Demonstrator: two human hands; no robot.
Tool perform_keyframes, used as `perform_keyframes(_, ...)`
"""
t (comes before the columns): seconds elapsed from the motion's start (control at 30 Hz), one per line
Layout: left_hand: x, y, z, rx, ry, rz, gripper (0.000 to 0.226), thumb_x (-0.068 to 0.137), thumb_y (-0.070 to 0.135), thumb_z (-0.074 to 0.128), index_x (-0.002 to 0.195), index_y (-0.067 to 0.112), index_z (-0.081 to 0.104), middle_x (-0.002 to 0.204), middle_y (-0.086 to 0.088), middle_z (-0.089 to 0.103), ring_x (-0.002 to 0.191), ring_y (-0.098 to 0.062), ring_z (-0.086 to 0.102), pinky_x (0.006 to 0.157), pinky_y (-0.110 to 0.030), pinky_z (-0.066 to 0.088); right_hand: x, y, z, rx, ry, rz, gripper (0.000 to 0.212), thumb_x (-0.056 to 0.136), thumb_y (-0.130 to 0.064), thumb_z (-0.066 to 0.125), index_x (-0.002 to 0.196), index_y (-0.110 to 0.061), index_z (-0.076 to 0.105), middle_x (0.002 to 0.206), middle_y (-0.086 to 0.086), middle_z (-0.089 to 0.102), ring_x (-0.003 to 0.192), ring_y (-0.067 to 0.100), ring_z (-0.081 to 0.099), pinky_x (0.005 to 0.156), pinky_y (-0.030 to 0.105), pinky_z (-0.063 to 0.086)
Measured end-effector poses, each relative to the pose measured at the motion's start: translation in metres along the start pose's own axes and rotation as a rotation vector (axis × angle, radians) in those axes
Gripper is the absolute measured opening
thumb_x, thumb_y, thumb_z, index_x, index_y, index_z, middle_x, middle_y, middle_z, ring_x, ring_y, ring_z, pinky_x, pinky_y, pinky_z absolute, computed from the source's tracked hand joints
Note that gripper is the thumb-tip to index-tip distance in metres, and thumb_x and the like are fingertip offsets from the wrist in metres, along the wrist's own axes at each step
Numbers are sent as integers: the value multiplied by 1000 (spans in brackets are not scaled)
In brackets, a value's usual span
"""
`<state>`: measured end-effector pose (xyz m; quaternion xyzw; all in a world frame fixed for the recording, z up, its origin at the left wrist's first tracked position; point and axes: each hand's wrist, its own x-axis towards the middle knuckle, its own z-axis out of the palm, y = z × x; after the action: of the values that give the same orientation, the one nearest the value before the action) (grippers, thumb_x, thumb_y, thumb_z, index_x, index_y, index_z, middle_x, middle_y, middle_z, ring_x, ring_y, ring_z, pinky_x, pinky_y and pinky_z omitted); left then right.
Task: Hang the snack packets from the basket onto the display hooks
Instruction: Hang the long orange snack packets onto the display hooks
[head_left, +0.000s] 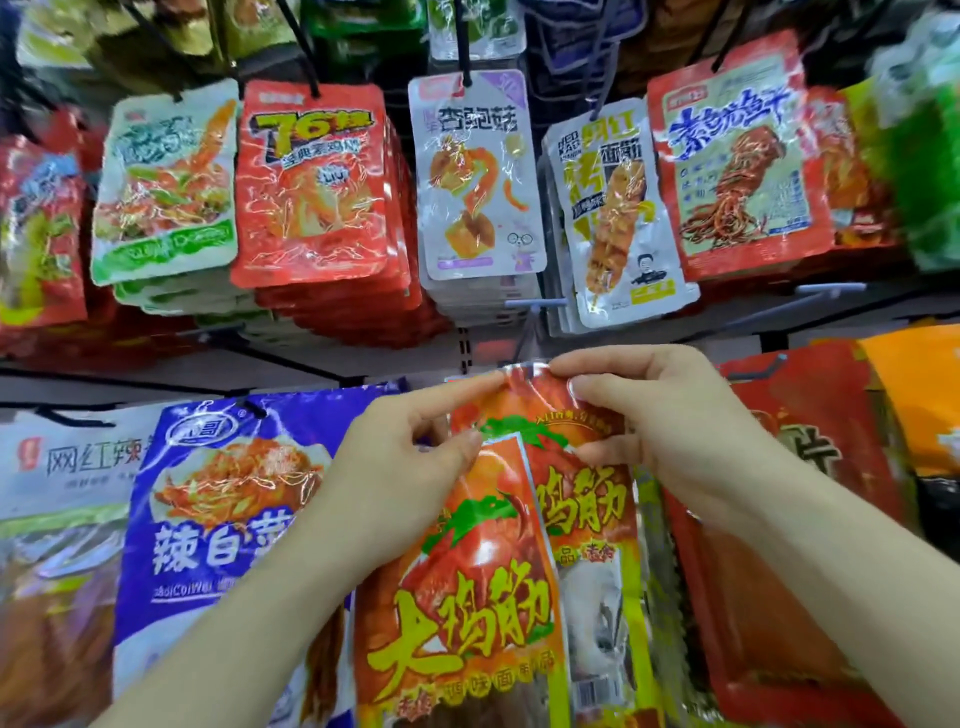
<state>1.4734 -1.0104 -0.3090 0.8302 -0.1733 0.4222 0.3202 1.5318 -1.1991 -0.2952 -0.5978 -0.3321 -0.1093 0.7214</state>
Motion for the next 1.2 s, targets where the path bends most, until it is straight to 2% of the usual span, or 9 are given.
perform_keyframes(0.2,2,-7,6,66,31,-27,41,91,15,62,111,50,63,58,14,47,58,-6,46,61,-27,44,-5,9,-5,-55,-92,66,28,90,-3,63,108,-25,70,100,10,61,72,15,59,48,27,55)
perform_keyframes(0.33,0,-5,7,-17,8,-72,36,91,10,61,108,42,64,59,9,50,54,-7,45,55,-22,39,-25,24,-19,5,-163,236,42,91,-11,62,125,-36,53,65,-12,64,48,4,59,47,32,55)
perform_keyframes(0.53,-29,-5,13,-31,-20,-122,16,88,13,64,86,29,61,65,-8,63,52,-13,47,50,-22,38,-61,68,-33,198,-234,592,51,80,-42,62,118,-8,65,114,16,69,78,34,70,50,35,58)
perform_keyframes(0.67,-53,-11,22,73,-151,-139,46,86,11,66,116,45,59,62,0,57,48,-5,44,55,-22,42,-60,81,-29,260,-95,573,63,76,-42,68,122,0,59,113,17,55,86,30,64,60,41,59)
perform_keyframes(0.83,-47,-15,32,246,-199,-195,64,88,19,63,138,49,39,77,4,55,68,-9,52,73,-32,47,-48,78,-13,115,111,547,43,92,-33,62,124,-6,55,136,9,47,92,31,67,60,46,60)
perform_keyframes(0.87,-44,-13,34,260,-209,-212,63,89,20,62,140,48,37,81,0,57,72,-12,54,74,-33,47,-44,78,-11,91,143,545,41,93,-32,62,125,-8,53,145,-2,23,96,30,63,59,46,60)
perform_keyframes(0.9,-41,-13,36,271,-222,-233,63,91,21,60,142,47,34,83,-2,58,74,-15,54,74,-33,46,-40,79,-9,70,167,543,40,93,-32,62,126,-10,51,128,-2,43,94,26,60,59,46,60)
perform_keyframes(1.03,-36,-18,45,263,-266,-289,67,91,23,57,147,44,27,71,3,53,61,-8,48,62,-30,39,-27,86,-6,16,204,537,37,95,-31,60,123,-8,53,98,-3,42,72,18,54,58,46,61)
perform_keyframes(1.2,-49,-25,45,274,-249,-271,63,92,22,55,144,47,30,83,9,64,71,-8,56,67,-29,46,-19,91,-4,-57,230,530,28,97,-30,58,104,-4,57,153,18,31,108,35,57,55,42,60)
